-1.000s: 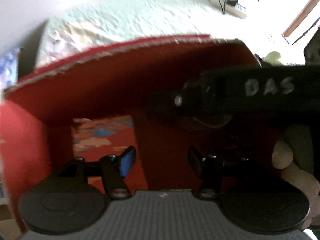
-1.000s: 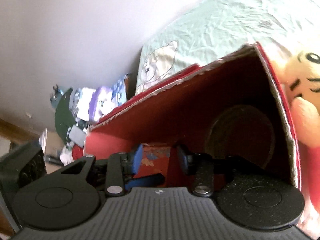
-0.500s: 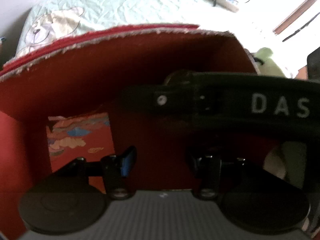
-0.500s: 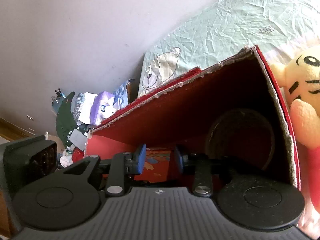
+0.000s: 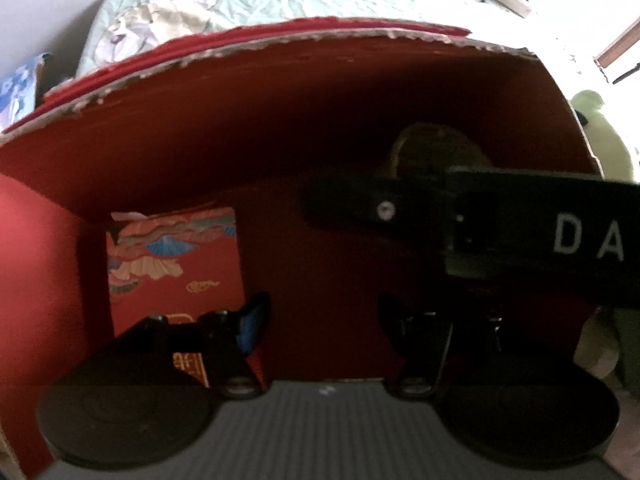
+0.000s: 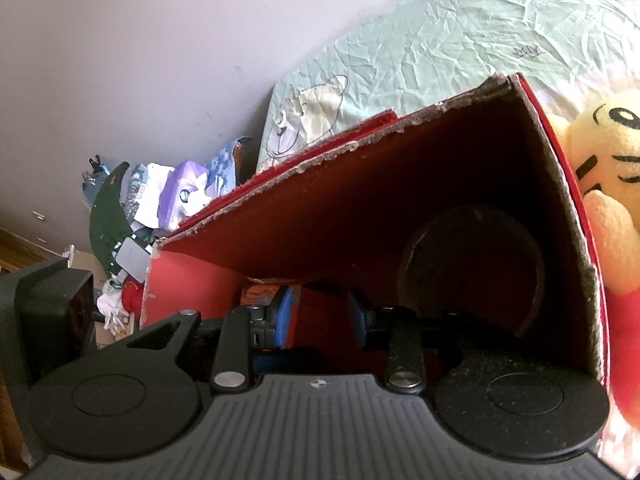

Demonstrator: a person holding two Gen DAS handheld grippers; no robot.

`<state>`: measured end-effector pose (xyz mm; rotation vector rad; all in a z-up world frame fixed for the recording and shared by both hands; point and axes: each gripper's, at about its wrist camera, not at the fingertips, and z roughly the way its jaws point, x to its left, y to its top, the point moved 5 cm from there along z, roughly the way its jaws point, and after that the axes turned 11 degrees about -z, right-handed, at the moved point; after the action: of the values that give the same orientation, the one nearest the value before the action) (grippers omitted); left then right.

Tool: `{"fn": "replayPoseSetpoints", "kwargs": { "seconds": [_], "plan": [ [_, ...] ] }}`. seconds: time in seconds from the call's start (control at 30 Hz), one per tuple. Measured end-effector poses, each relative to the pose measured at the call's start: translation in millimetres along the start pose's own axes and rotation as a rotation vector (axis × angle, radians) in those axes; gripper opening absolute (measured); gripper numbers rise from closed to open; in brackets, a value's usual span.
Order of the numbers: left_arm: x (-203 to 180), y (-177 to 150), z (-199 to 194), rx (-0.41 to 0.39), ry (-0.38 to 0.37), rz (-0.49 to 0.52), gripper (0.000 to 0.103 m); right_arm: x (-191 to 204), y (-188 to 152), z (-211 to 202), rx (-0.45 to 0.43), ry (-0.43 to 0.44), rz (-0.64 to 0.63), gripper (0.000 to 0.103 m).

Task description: Organize objects

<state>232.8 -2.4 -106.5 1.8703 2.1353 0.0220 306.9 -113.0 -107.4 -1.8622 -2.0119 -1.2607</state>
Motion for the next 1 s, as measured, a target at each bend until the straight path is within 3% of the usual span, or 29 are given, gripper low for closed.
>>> {"fn": "replayPoseSetpoints", "kwargs": {
  "seconds": [0.47,1.0],
  "plan": [
    [22,-1,-8,-0.040,0.066,-0.031,0.068,1,0,3,0.015,-0.042,-0.028,0.035],
    [38,-2,-16,-0.058,0.055,-0.082,0.067,3,0,2,0.016,-0.061,-0.043,0.035]
  ]
}}
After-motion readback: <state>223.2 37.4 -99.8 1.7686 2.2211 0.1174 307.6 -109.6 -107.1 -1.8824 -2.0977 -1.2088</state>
